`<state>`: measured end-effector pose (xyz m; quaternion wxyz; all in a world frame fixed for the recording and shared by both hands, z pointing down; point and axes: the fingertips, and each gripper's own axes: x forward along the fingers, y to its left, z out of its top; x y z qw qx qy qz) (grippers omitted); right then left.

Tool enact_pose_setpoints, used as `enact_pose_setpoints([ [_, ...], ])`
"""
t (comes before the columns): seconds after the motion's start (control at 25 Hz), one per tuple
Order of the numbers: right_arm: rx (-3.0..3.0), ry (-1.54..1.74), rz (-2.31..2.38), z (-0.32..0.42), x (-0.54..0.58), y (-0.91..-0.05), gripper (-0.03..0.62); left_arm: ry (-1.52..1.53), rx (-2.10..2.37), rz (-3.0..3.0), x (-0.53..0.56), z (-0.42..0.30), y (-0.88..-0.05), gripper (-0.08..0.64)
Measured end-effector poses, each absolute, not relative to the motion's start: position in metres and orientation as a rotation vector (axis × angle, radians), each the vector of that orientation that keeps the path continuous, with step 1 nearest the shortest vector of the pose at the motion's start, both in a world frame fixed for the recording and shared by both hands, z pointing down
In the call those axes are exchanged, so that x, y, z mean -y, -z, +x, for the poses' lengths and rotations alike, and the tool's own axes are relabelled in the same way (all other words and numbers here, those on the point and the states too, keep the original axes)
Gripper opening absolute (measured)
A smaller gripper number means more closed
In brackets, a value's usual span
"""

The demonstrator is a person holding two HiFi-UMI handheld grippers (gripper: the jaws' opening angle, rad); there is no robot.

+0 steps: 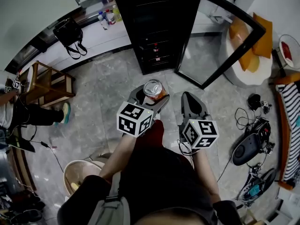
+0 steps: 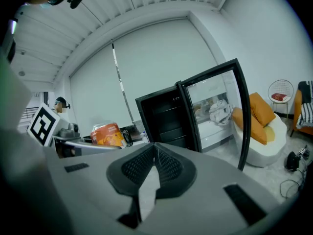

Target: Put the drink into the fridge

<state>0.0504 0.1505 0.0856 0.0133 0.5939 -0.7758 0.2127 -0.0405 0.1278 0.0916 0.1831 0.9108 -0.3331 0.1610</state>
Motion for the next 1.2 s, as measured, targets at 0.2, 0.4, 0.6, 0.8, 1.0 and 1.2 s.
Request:
enact_pose_setpoints([
  [0.2, 2.396, -0.676, 1.835, 0.041, -0.091, -0.088, 0.018, -0.457, 0.938, 2.559, -0.074, -0.050, -0.091, 0.337],
  [0.4, 2.378, -0.692, 1.835, 0.038, -0.041, -0.093, 0.018, -0.469, 0.926, 2.547, -0.025, -0.054, -0.098, 0.337],
  [0.6, 2.340, -0.705, 1.831, 0.035, -0.005, -0.099, 0.018, -0.468, 0.896, 2.547, 0.010, -0.055, -0.101, 0.337],
  [0.8, 2.305, -0.705, 1.824, 0.028, 0.018, -0.106, 0.018, -0.469, 0.883, 2.552, 0.037, -0.060, -0.105, 0.337],
  [1.0, 2.280, -0.713, 1.806, 0.023, 0.032, -0.119, 0.018, -0.501, 0.878, 2.545, 0.055, -0.066, -0.119, 0.337],
  [1.2, 2.258, -0.721, 1.793, 0.027, 0.046, -0.135, 0.018, -0.551, 0.904, 2.558, 0.074, -0.065, -0.130, 0.337],
])
